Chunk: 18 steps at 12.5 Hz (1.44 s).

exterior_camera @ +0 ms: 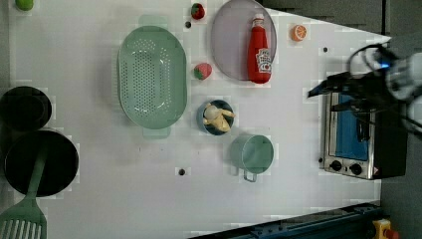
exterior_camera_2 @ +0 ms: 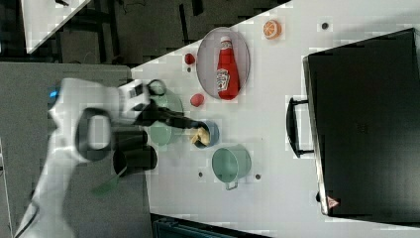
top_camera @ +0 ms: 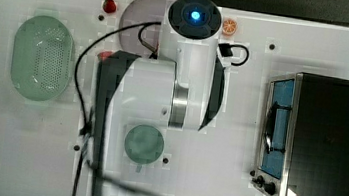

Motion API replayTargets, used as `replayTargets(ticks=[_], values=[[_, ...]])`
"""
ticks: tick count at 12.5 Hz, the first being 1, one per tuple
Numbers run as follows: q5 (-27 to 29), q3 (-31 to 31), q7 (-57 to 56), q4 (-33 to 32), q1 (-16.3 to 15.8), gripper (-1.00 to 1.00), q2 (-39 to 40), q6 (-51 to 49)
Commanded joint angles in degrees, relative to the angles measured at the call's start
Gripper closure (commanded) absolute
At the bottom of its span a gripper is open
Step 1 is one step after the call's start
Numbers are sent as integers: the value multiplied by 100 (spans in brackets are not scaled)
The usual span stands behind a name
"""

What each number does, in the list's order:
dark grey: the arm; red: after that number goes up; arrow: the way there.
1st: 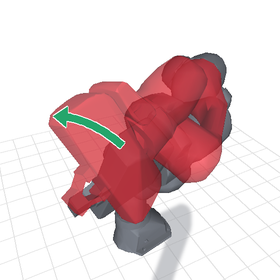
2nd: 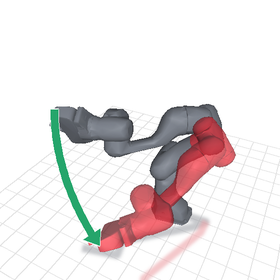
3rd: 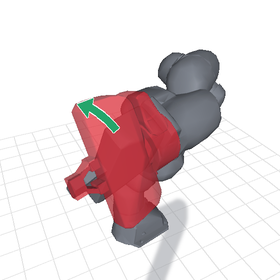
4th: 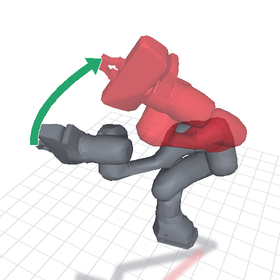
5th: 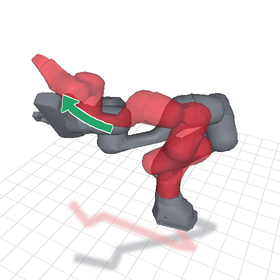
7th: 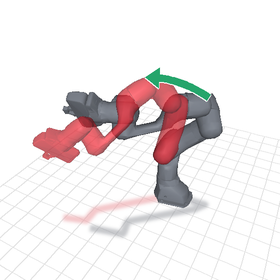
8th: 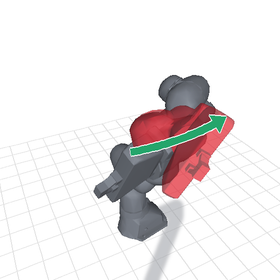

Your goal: Pick ketchup from plate and place it on table.

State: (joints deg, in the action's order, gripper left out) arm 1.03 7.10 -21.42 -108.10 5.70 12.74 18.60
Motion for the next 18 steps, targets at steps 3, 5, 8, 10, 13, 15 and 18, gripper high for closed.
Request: replayTargets(ticks=[3,5,8,10,13,15,18], values=[[47,146,-1512,112,-78,-100,427,804],[38,145,-1796,234,-111,-100,773,1099],[-17,145,-1906,442,-133,-100,1303,1454],[-68,145,-1906,569,-150,-100,1629,1799],[-193,142,-1906,770,-175,-100,2069,2355],[-467,132,-1906,910,-174,-100,2341,2646],[-540,131,-1907,1031,-175,-100,2697,3004]])
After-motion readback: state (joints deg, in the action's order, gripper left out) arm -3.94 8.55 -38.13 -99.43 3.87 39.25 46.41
